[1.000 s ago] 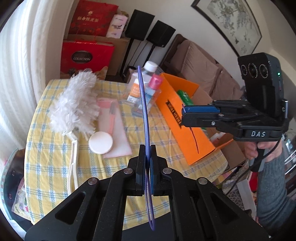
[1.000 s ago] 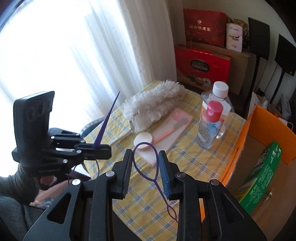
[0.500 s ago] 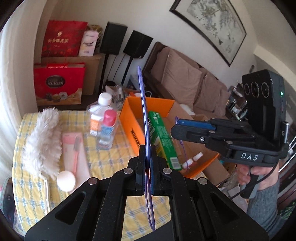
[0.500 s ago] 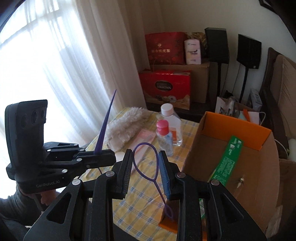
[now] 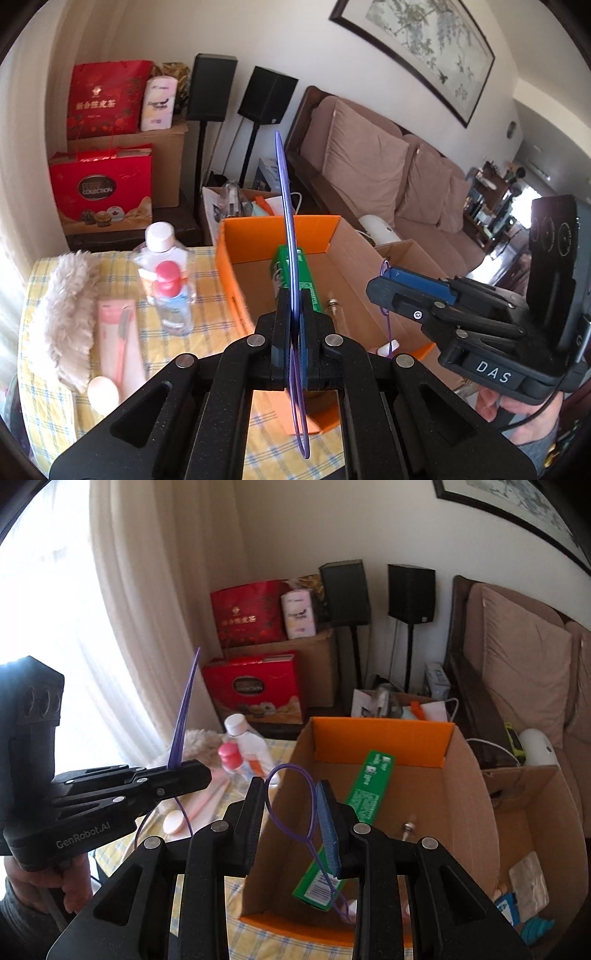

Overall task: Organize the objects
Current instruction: 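Carry both purple tools over the cardboard box, then lower both purple tools into the box and open both grippers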

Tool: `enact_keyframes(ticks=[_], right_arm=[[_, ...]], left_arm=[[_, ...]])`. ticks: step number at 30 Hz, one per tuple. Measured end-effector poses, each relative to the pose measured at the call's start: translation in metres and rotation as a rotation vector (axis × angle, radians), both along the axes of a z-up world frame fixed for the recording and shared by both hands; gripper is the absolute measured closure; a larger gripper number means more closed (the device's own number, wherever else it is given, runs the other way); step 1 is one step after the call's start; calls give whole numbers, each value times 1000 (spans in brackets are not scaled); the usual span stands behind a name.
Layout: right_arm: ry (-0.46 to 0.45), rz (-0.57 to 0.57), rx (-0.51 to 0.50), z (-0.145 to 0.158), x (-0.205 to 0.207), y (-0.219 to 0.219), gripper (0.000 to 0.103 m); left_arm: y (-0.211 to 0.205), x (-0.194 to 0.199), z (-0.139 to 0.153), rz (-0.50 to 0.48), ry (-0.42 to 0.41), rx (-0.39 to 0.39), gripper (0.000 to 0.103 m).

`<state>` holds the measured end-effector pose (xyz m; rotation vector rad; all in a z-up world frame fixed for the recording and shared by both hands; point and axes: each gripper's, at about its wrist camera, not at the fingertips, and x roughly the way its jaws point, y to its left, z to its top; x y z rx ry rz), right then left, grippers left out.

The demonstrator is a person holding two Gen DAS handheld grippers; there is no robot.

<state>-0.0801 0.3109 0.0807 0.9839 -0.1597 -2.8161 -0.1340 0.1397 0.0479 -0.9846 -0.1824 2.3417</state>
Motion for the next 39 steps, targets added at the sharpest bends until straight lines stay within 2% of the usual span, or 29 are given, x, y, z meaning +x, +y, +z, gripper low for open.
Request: enact_keyframes(ticks=[7, 14, 21, 25, 27, 29, 30, 32, 33, 35, 39], right_arm=[[-10, -70, -62, -7, 0, 38, 75], [-23, -118, -87, -16, -10, 66, 74], [-56, -190, -160, -42, -24, 97, 74], [-87, -215, -157, -56, -28, 106, 70], [-95, -227, -149, -60, -28, 110, 69], [-97, -237, -149, -63, -27, 113, 62], [-98, -245, -151, -63, -25, 115, 55], [-93, -251, -149, -62, -24, 116, 53], [-90, -254, -147, -62, -24, 116, 53], [-84, -256, -148, -59, -22, 116, 51], [-65, -256, -123, -50, -17, 109, 42]], left_arm=[[40, -10, -12, -25, -17, -27, 100], [75, -25, -34, -58, -72, -51, 100], [111, -39, -55, -104, -122, -89, 100], [127, -41, -67, -115, -144, -111, 98], [129, -43, -72, -115, -155, -115, 92], [129, -42, -73, -112, -157, -124, 86], [128, -41, -74, -109, -155, -126, 84], [124, -39, -72, -101, -148, -126, 71], [122, -38, -70, -97, -144, -125, 68], [115, -37, -66, -83, -132, -122, 52], [102, -36, -54, -59, -108, -107, 38]])
